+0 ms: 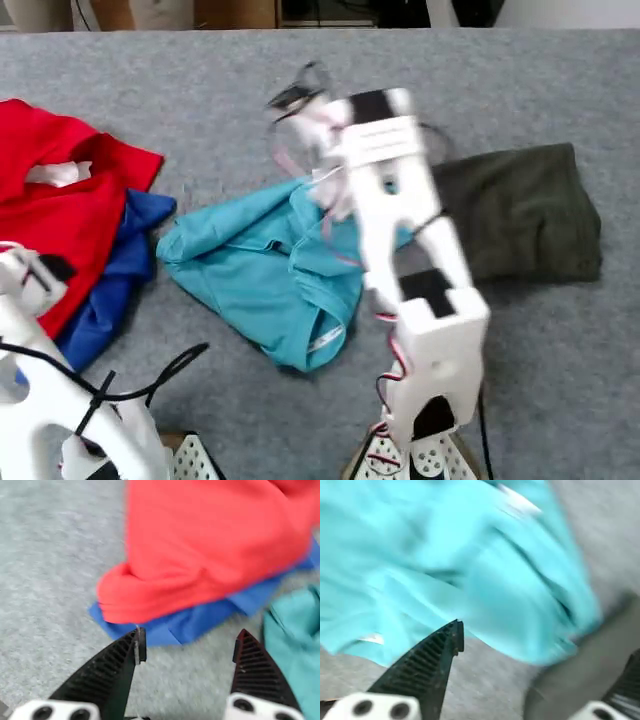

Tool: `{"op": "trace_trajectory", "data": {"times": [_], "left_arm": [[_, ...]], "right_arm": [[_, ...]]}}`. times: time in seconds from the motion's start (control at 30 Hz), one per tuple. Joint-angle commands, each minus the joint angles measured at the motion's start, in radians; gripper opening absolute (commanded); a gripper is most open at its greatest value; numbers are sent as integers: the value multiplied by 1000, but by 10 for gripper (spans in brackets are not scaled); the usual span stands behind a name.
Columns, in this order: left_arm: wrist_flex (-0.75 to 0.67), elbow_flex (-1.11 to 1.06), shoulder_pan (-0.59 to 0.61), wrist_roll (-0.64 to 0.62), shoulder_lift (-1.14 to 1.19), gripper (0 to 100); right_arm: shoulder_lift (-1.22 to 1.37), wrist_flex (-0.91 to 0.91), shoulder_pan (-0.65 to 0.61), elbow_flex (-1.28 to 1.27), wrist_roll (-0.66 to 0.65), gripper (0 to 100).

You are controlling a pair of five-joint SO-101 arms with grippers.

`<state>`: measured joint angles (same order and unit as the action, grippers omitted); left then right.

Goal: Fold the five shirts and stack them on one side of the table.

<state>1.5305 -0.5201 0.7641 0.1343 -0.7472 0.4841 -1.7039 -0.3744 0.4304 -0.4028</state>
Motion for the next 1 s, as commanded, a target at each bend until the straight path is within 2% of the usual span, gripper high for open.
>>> {"op": "trace_trajectory", "data": {"times": [0.0,0.07,0.13,0.27,0.3,0.37,0.5,0.67,0.83,0.97], "left_arm": [[21,14,-57,-3,-22,286],[21,14,-60,-3,-22,286],[20,14,-60,-2,-22,286],[15,14,-60,-2,-21,286],[15,14,-61,-2,-19,286],[15,14,-66,-2,-15,286],[14,14,-68,-2,-13,286],[-23,12,-80,-2,-12,286],[-34,12,-201,-3,-12,286],[-35,12,-318,-43,-10,286]], "right_arm": [[91,25,-93,5,41,468],[159,23,-99,13,49,459],[196,11,-93,13,46,374],[197,-44,-27,25,52,1],[188,-63,-2,30,46,4],[163,-83,47,21,23,76],[50,-83,134,-137,-44,0],[-211,-68,208,-447,-170,15],[-479,11,354,-736,-331,16],[-621,23,496,-921,-535,16]]}}
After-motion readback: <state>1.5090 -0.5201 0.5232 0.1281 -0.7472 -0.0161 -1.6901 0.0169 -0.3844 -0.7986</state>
